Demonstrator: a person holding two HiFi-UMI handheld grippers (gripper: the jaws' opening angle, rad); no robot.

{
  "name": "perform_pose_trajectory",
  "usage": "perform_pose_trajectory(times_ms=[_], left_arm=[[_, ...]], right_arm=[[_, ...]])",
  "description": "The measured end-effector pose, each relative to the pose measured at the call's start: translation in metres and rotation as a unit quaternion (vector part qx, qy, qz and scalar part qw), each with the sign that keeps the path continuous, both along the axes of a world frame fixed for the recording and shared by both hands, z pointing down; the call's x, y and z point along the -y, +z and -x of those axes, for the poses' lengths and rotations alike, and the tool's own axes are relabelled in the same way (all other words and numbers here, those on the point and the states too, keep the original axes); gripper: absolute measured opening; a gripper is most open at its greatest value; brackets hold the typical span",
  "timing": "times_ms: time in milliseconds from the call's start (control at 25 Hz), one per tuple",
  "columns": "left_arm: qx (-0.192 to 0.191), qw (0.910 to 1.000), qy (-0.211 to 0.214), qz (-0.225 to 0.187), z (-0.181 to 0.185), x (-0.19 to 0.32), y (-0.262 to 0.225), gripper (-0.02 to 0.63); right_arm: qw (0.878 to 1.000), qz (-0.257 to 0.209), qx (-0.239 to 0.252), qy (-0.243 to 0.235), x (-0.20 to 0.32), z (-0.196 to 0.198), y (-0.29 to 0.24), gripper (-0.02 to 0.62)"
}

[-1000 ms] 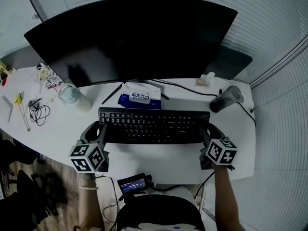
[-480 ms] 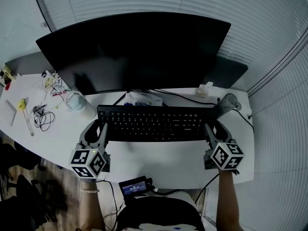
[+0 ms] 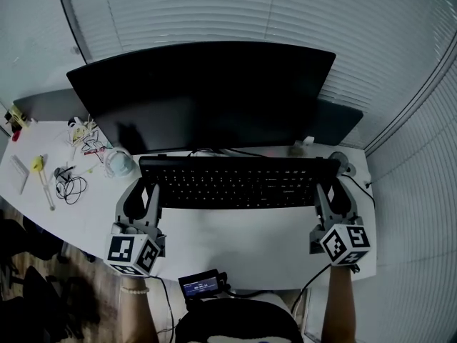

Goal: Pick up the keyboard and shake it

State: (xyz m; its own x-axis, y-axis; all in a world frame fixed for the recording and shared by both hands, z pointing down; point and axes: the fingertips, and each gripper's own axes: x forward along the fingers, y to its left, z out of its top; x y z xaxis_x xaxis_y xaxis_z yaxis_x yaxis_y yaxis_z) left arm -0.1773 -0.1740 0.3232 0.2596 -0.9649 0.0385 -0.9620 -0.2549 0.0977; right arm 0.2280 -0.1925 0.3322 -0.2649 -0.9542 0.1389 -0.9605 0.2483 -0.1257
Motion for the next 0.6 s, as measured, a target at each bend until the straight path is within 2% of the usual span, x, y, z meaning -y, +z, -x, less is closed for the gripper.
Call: perform_pose_trajectory(times_ms=[360, 520, 600], left_arm=[[0.013, 0.9957, -0.006, -0.091, -0.003, -0.011, -0.049, 0.152], [-0.01, 0.9897, 0.004, -0.143, -0.008, -0.022, -0.087, 0.152], [-0.001, 0.9889, -0.006, -0.148, -0.004, -0.025, -0.091, 0.152]], right_arm=[[0.994, -0.11, 0.001, 0.004, -0.015, -0.004, -0.055, 0.224], [0.989, -0.15, -0.01, 0.001, -0.027, -0.002, -0.094, 0.222], [0.986, -0.168, -0.009, 0.0, -0.03, -0.001, -0.106, 0.224]])
